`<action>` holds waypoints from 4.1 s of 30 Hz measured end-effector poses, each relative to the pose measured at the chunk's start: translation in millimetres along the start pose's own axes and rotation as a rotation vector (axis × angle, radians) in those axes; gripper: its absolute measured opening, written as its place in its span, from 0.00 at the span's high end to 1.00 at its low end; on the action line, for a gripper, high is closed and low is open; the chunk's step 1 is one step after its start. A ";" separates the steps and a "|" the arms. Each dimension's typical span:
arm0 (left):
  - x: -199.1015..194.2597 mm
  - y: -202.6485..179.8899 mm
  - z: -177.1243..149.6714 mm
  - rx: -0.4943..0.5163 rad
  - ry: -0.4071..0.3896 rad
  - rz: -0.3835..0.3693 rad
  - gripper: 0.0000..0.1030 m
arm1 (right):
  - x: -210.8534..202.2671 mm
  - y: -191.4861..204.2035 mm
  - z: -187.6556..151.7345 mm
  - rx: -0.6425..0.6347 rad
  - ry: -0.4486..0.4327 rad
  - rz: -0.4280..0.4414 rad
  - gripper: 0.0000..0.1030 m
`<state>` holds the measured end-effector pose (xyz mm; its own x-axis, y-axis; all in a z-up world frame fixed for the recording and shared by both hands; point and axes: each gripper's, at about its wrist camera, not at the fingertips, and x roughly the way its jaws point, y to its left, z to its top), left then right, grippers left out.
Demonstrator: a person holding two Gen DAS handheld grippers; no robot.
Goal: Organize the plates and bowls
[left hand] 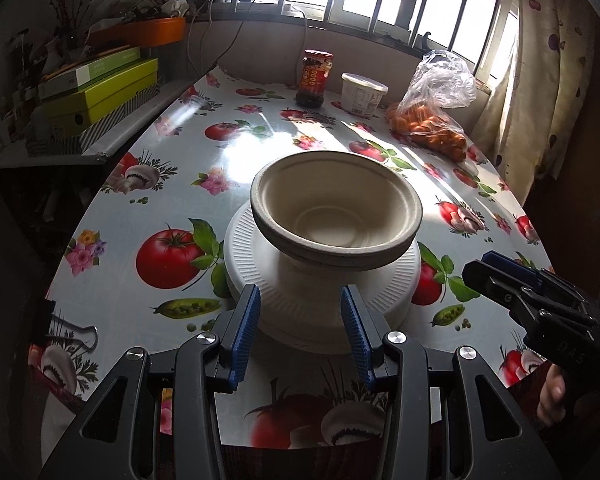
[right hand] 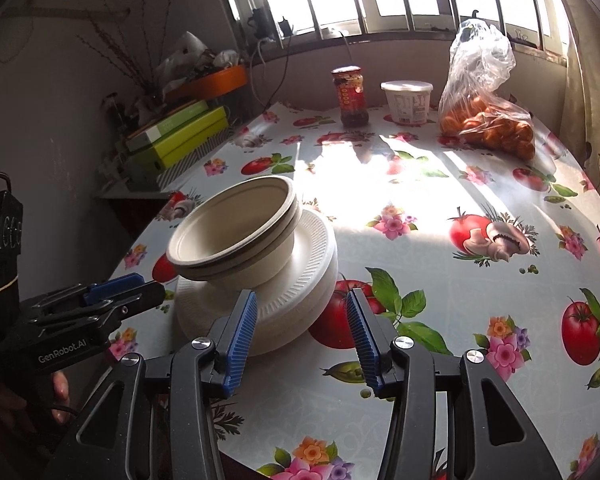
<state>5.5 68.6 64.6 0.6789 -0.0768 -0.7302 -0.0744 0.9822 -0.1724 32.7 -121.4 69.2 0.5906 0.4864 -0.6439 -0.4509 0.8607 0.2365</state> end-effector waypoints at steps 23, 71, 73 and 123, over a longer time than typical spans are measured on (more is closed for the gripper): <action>22.5 -10.8 -55.8 0.026 0.070 0.043 0.58 | 12.2 -6.1 -54.0 -0.028 0.086 -0.050 0.49; 30.7 -29.0 -59.2 0.090 0.064 0.122 0.45 | 20.6 -5.9 -66.1 -0.070 0.103 -0.163 0.24; 30.7 -29.1 -59.2 0.090 0.064 0.122 0.45 | 20.5 -5.8 -66.1 -0.070 0.103 -0.162 0.24; 30.4 -28.2 -59.5 0.088 0.064 0.125 0.42 | 20.3 -5.6 -66.7 -0.071 0.101 -0.162 0.22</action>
<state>-15.2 28.4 7.9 0.6203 0.0390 -0.7834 -0.0893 0.9958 -0.0211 2.6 -126.4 6.2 0.5907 0.3214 -0.7401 -0.4032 0.9121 0.0743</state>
